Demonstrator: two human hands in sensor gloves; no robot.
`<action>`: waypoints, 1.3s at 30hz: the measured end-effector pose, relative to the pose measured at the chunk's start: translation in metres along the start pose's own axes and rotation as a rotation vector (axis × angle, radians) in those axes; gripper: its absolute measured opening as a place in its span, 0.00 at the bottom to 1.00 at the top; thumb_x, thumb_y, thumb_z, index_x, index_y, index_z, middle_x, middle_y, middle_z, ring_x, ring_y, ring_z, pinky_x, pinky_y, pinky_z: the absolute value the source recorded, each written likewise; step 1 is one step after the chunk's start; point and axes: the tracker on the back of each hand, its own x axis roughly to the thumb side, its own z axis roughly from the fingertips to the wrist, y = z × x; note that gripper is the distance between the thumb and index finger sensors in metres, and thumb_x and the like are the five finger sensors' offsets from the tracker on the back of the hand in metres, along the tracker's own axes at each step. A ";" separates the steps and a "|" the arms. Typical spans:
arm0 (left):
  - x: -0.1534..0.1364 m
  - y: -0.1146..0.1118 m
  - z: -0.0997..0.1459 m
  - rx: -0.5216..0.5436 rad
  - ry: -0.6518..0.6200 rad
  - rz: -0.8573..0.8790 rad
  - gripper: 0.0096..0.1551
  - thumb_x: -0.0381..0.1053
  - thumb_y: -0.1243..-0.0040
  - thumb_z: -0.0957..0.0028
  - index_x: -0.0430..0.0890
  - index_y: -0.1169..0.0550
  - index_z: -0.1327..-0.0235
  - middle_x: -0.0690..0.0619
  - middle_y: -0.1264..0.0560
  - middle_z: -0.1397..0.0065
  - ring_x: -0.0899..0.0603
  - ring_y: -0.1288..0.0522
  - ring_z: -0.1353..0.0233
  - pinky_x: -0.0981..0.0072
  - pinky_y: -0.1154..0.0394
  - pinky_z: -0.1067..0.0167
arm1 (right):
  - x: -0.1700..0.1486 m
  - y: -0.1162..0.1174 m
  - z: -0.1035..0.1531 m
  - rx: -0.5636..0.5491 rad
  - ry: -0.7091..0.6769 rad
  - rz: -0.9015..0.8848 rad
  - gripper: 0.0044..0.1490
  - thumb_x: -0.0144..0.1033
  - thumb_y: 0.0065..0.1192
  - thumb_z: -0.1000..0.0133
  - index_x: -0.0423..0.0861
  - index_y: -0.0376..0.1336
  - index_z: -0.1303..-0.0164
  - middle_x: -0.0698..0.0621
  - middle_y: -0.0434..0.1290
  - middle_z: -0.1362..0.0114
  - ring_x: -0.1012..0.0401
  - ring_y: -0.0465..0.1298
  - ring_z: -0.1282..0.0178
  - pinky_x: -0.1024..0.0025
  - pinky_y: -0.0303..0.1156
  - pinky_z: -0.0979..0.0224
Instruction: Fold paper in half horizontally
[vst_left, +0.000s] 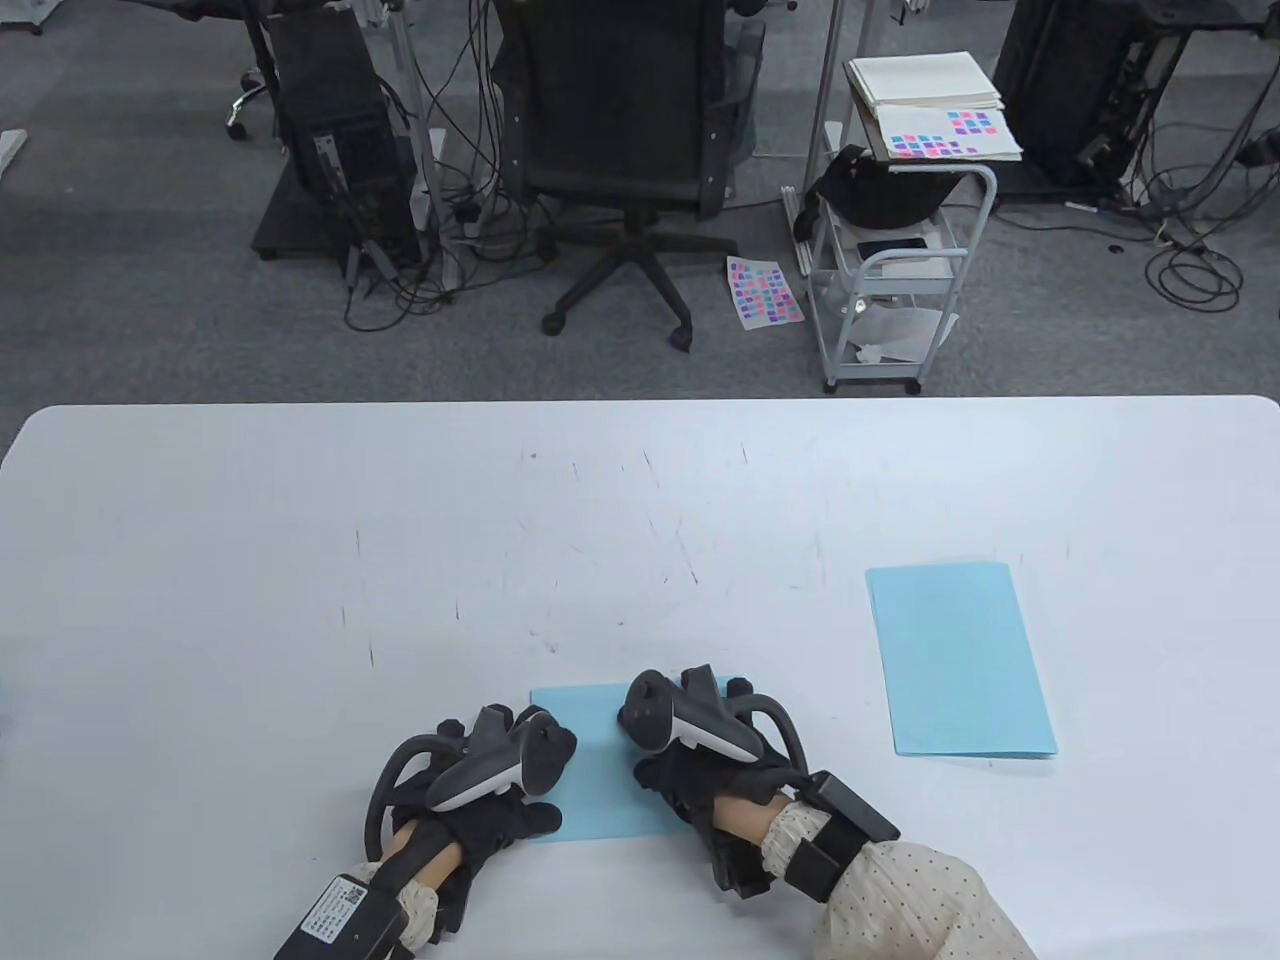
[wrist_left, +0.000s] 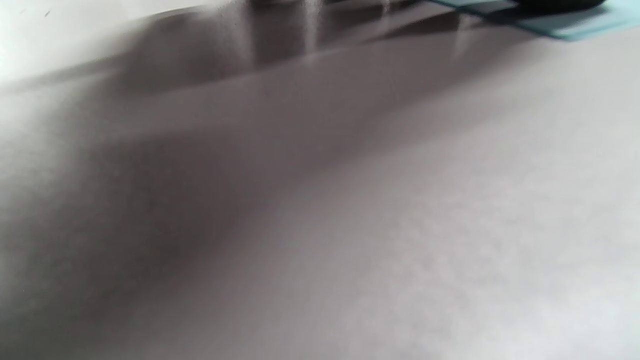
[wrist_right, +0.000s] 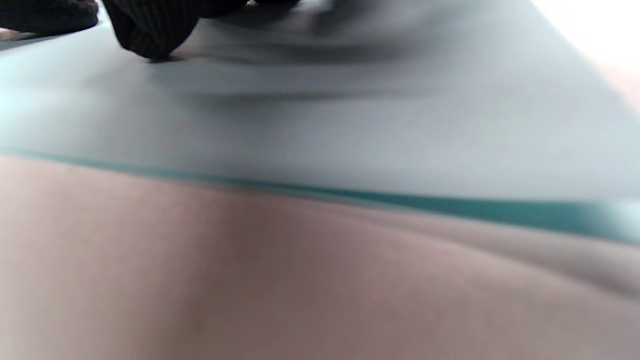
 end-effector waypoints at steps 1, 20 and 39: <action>0.000 0.000 0.000 0.000 0.000 -0.001 0.47 0.71 0.49 0.65 0.79 0.51 0.31 0.73 0.57 0.15 0.50 0.55 0.11 0.42 0.51 0.15 | -0.002 0.000 0.000 0.000 0.003 0.000 0.42 0.50 0.55 0.46 0.64 0.44 0.21 0.63 0.42 0.12 0.49 0.35 0.13 0.35 0.31 0.20; -0.001 0.000 0.000 -0.006 0.000 0.002 0.46 0.72 0.50 0.66 0.80 0.52 0.31 0.74 0.58 0.16 0.51 0.56 0.11 0.43 0.51 0.15 | -0.044 -0.003 0.004 0.000 0.099 -0.053 0.41 0.50 0.56 0.46 0.65 0.45 0.22 0.65 0.43 0.13 0.48 0.35 0.14 0.36 0.30 0.20; -0.002 -0.001 -0.001 -0.010 -0.003 0.009 0.46 0.72 0.50 0.66 0.80 0.52 0.31 0.74 0.58 0.16 0.51 0.56 0.12 0.43 0.50 0.15 | -0.074 -0.006 0.003 0.003 0.183 -0.117 0.40 0.50 0.57 0.46 0.66 0.46 0.23 0.66 0.44 0.13 0.48 0.36 0.14 0.36 0.30 0.20</action>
